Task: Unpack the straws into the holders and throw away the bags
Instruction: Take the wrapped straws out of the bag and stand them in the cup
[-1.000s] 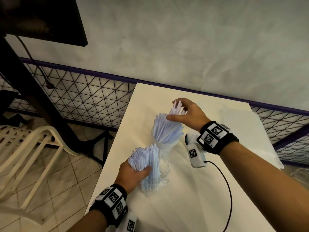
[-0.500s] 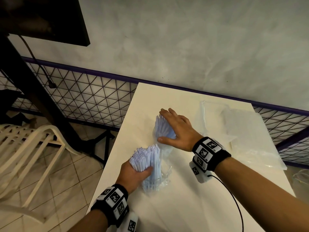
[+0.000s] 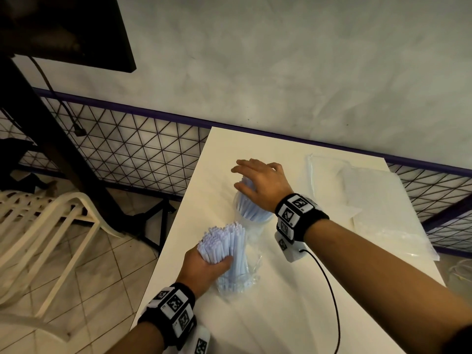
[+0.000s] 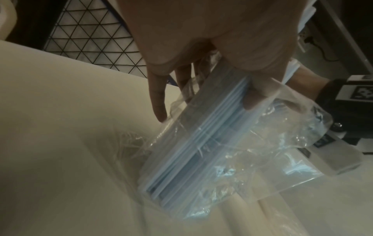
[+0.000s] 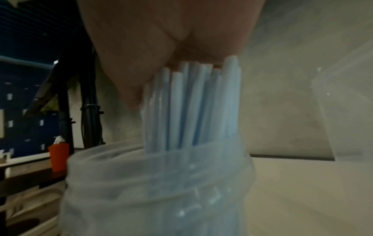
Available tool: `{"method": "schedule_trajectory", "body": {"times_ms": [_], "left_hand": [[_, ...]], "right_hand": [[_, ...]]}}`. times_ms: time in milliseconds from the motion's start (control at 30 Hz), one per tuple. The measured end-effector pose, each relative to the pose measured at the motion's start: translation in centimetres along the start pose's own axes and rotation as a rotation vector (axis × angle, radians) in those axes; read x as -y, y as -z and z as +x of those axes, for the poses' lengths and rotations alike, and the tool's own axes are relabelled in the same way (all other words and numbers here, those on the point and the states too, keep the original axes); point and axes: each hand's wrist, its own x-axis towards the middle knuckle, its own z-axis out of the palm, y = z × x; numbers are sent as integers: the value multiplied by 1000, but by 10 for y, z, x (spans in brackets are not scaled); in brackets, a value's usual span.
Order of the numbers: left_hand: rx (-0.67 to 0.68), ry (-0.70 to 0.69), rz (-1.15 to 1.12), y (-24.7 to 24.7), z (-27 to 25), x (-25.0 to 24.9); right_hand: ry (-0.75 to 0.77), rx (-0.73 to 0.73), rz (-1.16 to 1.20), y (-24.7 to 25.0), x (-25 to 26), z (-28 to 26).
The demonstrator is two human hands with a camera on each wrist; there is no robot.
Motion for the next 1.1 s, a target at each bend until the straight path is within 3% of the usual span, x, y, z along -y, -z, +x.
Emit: {"method": "schedule_trajectory", "body": {"times_ms": [233, 400, 467, 567, 667, 733, 867, 1100], "left_hand": [[7, -12, -20, 1, -1, 0], [1, -21, 17, 0, -1, 0], [-1, -21, 23, 0, 0, 1], [10, -25, 22, 1, 1, 3], [26, -43, 6, 0, -1, 1], [23, -58, 3, -1, -3, -1], [38, -96, 14, -2, -6, -3], [78, -131, -18, -3, -8, -3]], "right_hand": [[-79, -48, 111, -3, -12, 1], [51, -203, 96, 8, -7, -12], [92, -246, 221, 19, 7, -29], [128, -137, 391, 30, 32, -67], [-29, 45, 442, 17, 46, -105], [-156, 85, 501, 0, 48, -125], [-283, 87, 686, -24, 52, -138], [-311, 14, 950, -50, 50, -136]]}}
